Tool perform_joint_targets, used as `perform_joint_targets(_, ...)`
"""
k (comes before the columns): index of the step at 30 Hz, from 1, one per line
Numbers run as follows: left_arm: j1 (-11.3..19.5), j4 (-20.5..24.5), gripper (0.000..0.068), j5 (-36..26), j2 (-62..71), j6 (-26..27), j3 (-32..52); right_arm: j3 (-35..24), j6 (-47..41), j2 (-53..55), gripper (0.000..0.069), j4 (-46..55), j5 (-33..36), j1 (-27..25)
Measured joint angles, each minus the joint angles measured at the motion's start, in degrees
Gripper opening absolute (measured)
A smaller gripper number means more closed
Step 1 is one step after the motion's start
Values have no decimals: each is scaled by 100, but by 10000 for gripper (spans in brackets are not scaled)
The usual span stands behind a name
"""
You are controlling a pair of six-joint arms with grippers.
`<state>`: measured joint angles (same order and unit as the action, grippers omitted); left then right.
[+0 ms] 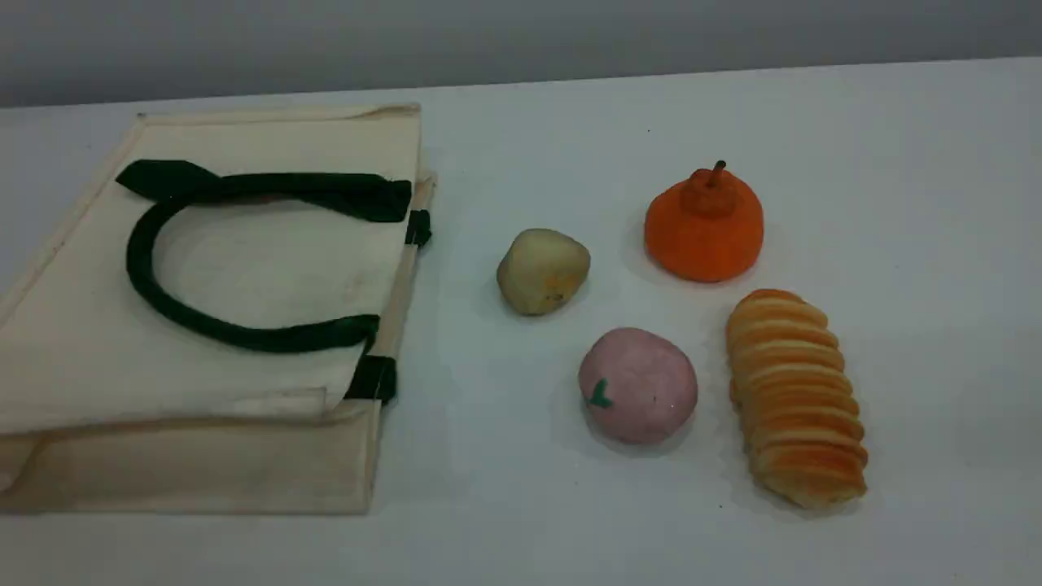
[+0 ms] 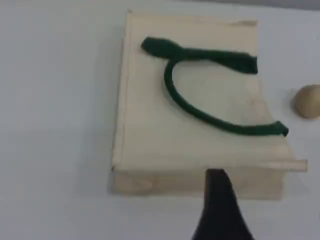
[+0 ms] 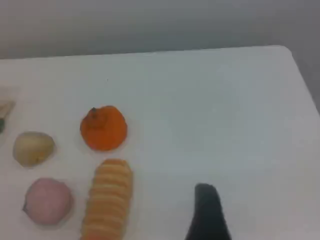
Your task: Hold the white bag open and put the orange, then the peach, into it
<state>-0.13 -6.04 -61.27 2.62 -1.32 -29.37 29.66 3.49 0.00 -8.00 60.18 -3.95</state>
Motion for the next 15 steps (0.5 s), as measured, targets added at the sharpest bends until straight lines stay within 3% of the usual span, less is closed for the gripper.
perform_joint_targets(5, 0, 19, 482, 299, 593, -78, -269, 177, 61, 433, 457, 21, -680, 0)
perform_joint_targets(15, 0, 203, 494, 1149, 3094, -76, -1216, 222, 211, 2382, 458, -229, -2221, 0)
